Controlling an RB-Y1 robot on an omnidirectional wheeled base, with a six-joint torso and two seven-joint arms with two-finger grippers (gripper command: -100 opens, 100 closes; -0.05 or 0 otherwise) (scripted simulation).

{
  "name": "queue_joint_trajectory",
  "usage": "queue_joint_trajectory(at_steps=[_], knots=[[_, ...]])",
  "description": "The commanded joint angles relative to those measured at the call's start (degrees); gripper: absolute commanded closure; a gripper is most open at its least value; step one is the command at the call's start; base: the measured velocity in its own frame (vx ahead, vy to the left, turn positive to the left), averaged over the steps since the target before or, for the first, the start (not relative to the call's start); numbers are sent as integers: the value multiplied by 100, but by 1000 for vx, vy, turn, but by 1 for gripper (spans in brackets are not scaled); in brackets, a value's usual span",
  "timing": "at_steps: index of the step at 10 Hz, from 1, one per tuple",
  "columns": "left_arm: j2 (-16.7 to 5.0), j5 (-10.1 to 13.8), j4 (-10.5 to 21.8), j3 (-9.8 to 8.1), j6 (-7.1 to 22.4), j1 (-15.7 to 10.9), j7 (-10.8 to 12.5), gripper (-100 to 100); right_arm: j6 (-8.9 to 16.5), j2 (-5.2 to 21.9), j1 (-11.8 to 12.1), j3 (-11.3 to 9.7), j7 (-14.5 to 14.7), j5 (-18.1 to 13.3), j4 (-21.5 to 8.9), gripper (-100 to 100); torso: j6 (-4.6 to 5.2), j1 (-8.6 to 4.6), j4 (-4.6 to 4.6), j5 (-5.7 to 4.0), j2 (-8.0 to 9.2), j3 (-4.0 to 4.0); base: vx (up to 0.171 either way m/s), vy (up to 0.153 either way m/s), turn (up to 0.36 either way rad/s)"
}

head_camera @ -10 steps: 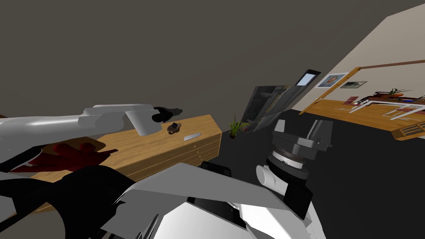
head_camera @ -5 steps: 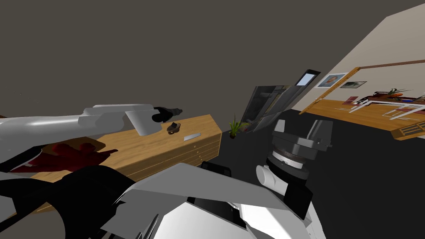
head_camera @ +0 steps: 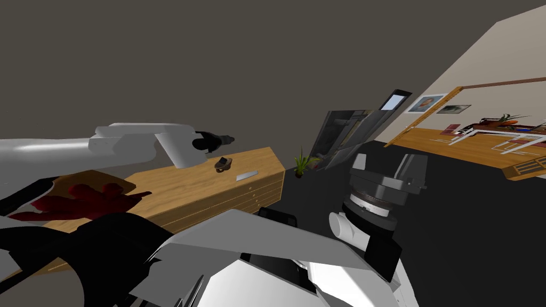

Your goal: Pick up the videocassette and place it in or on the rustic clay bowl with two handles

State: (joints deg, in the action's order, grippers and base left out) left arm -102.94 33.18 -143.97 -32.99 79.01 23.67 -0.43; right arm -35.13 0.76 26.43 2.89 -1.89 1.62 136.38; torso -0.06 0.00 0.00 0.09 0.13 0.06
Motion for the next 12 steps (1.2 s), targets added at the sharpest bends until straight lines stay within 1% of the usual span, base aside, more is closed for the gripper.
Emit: queue_joint_trajectory(at_steps=[1, 5, 6, 7, 12], knots=[[-69, 233, 36, -139, 53, -92, -88, -100, 0, 0, 0, 0, 0, 0, 0, 0, 0, 0, 0, 0, 0, 0, 0, 0, 0], [-303, 807, 155, -449, 149, -326, -236, -100, 0, 0, 0, 0, 0, 0, 0, 0, 0, 1, 0, 0, 1, 1, 0, 0, 0], [-262, 716, 120, -402, 148, -292, -201, -100, 0, 0, 0, 0, 0, 0, 0, 0, 0, 1, 0, 1, 1, 1, 0, 0, 0], [-264, 731, 125, -412, 151, -297, -215, 0, 0, 0, 0, 0, 0, 0, 0, 0, 0, 1, 0, 1, 2, 1, 0, 0, 0], [-264, 729, 124, -411, 151, -297, -213, 0, 0, 0, 0, 0, 0, 0, 0, 0, 0, 2, 0, 2, 1, 0, 0, 0, 0]])
